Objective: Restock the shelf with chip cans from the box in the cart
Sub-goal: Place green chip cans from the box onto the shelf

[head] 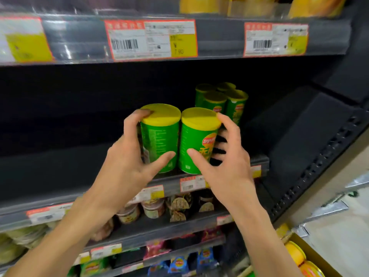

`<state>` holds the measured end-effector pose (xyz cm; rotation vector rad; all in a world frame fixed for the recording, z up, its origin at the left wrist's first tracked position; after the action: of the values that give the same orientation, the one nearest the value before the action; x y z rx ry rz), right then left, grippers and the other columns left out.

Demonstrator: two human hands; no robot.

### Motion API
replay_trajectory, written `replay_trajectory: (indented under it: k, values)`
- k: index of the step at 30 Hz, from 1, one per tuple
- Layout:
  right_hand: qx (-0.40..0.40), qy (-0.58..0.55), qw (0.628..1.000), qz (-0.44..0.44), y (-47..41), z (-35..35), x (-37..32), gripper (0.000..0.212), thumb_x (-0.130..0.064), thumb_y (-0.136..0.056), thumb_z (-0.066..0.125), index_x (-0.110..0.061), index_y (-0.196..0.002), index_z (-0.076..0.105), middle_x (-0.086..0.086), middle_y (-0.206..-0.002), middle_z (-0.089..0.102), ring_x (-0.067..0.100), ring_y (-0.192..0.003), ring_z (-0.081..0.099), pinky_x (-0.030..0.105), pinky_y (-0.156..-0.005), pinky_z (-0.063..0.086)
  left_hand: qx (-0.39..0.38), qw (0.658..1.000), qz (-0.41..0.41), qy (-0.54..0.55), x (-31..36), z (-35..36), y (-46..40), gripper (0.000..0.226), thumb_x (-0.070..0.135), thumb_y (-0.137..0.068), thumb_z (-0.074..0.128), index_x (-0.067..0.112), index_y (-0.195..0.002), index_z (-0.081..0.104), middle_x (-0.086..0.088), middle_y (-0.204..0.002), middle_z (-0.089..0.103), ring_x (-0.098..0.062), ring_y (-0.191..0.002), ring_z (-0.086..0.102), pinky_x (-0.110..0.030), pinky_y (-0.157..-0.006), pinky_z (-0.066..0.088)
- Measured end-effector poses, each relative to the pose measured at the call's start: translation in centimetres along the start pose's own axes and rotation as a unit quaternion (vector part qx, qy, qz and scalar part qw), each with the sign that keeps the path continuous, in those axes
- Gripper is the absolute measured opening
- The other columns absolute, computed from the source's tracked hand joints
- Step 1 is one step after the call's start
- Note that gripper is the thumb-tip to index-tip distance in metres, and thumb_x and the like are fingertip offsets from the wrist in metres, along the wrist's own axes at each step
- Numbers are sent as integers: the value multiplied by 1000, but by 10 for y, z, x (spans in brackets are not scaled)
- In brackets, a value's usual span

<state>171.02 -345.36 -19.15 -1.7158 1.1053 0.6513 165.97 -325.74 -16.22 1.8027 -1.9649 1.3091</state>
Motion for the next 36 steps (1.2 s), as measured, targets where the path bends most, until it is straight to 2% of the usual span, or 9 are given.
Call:
replay_trajectory:
  k: [3,8,14,17,22,27,31,34,36]
  values:
    - [16,-16,1000,19,-11,18,10,82,-50,-78,75,-68,-136,20,-16,-140,49,28,-128,49,58,-99,46,-19,1000,6,-14,-16,8,-17,82,39,-75,80,41,-130,19,6,-115,54,-18,-92,66,-44,-82,57]
    - [31,-9,998,47,-17,36,27,82,-42,-78,78,-59,-138,26,-13,-136,52,25,-125,53,55,-96,50,-40,999,24,-20,-37,20,-26,73,41,-76,79,44,-119,20,7,-114,47,-15,-92,61,-42,-83,55]
    - [42,18,997,61,-19,47,38,83,-43,-77,80,-55,-139,27,-12,-137,51,22,-123,55,53,-93,52,-23,999,31,-1,-53,29,-29,76,43,-73,81,51,-110,14,26,-103,43,2,-77,59,-21,-64,50]
    - [41,35,997,58,-19,50,41,83,-45,-76,78,-55,-140,26,-11,-141,49,22,-124,55,53,-92,53,-15,1000,21,3,-58,33,-28,77,43,-71,83,50,-109,16,29,-102,41,5,-77,59,-22,-64,49]
    - [38,37,998,42,-20,54,43,82,-42,-78,78,-51,-142,27,-12,-142,47,19,-125,53,50,-93,53,-21,999,-20,30,-66,36,-30,77,44,-70,83,47,-112,18,19,-102,46,-3,-74,60,-26,-65,52]
    - [47,47,997,37,-18,56,44,82,-42,-79,78,-50,-142,26,-13,-144,46,18,-127,52,49,-94,53,-26,999,-24,39,-69,36,-31,77,44,-70,82,52,-109,16,29,-102,41,-1,-78,59,-24,-66,52]
    - [46,53,997,33,-17,56,45,82,-41,-79,78,-51,-141,25,-12,-143,45,19,-127,52,50,-95,52,-26,998,-22,48,-72,36,-29,76,46,-69,82,54,-109,17,33,-106,38,-3,-90,59,-27,-75,54]
    - [60,71,995,22,-17,55,46,81,-47,-75,72,-47,-142,26,-10,-140,47,19,-123,54,49,-91,54,-28,999,-13,34,-73,38,-26,74,45,-70,81,46,-117,24,19,-111,44,-16,-97,59,-40,-83,54]
    - [76,82,994,15,-18,52,47,81,-51,-72,67,-42,-143,28,-7,-137,49,20,-121,56,49,-89,55,-23,999,-6,22,-73,38,-25,76,46,-70,80,42,-120,24,12,-116,42,-16,-99,56,-42,-85,52]
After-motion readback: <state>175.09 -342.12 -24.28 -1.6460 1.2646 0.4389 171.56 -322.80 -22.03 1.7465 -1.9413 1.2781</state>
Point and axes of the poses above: each hand's wrist, its own y-axis away from the middle knuckle, its own z-axis out of the palm, x = y × z, the point moved 2 cm from there along -y, towards the middle knuckle
